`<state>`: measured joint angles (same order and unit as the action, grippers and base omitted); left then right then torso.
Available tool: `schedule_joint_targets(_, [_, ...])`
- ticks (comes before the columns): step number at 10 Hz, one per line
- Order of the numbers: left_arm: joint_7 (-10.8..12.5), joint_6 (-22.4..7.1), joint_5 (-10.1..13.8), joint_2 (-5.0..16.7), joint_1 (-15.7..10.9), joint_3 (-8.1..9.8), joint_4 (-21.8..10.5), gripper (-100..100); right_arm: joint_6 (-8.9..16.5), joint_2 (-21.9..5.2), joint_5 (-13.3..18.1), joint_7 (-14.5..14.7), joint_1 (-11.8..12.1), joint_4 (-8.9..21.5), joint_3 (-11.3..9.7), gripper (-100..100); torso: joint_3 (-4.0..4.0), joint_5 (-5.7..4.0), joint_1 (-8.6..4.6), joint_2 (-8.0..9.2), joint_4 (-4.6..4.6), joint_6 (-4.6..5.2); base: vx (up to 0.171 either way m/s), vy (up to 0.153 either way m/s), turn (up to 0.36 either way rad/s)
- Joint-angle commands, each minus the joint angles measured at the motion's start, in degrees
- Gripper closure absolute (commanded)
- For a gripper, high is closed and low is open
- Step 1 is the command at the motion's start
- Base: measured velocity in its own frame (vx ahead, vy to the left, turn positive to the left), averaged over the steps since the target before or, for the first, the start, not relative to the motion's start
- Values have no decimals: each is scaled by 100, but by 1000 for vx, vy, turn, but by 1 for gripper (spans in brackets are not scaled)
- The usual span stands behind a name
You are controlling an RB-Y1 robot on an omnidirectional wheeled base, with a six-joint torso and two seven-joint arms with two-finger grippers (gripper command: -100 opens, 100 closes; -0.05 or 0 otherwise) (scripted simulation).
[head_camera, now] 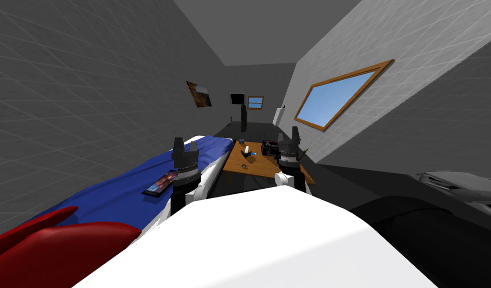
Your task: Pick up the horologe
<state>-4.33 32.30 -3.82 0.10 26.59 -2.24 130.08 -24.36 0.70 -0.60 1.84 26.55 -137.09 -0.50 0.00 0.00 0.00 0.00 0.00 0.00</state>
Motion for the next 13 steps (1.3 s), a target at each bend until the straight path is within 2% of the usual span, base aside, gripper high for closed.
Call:
schedule_joint_targets(1, [0, 0, 0, 0, 0, 0, 0, 0, -11, -198, 112, -4, -60, 88, -13, -100, 0, 0, 0, 0, 0, 0, -1, 16, 13])
schedule_joint_targets(3, [0, 0, 0, 0, 0, 0, 0, 0, -40, -518, 375, -14, -192, 293, -49, -100, 1, 2, 9, 1, 0, -1, -7, 42, 18])
schedule_joint_targets(6, [0, 0, 0, -1, 0, -1, 0, 0, -119, -1017, 930, -34, -497, 774, -141, -100, 0, 5, 23, 1, 0, -1, -9, 65, 27])
schedule_joint_targets(7, [0, 0, 0, -1, 0, -1, 0, 0, -119, -1050, 1015, -34, -497, 774, -141, -100, 1, 6, 25, 2, 0, -1, -10, 55, 10])
schedule_joint_targets(8, [0, 0, 0, 0, 0, 0, 0, 0, -154, -1233, 1221, -41, -623, 972, -181, -100, 1, 5, 21, 3, 1, 0, -6, 50, 22])
schedule_joint_targets(9, [0, 0, 0, 0, 0, -1, 0, 0, -154, -1233, 1284, -41, -623, 972, -181, -100, 1, 5, 20, 2, 0, -1, -12, 50, 11])
schedule_joint_targets(10, [0, 0, 0, 0, 0, 0, 0, 0, -194, -1417, 1520, -48, -758, 1184, -225, -100, 2, 5, 19, 3, 1, 0, -9, 69, 23])
schedule_joint_targets(11, [0, 0, 0, -1, 0, -1, 0, 0, -194, -1417, 1579, -48, -758, 1184, -225, -100, 1, 5, 24, 1, 0, -1, -2, 51, 12])
schedule_joint_targets(12, [0, 0, 0, 0, 0, 0, 0, 0, -237, -1601, 1797, -54, -902, 1411, -274, -100, 0, 5, 19, 0, 0, 0, -7, 56, 23])
schedule_joint_targets(13, [0, 0, 0, 0, 0, -1, 0, 0, -237, -1601, 1895, -54, -902, 1411, -274, -100, 0, 5, 21, 1, 0, -1, -6, 47, 13])
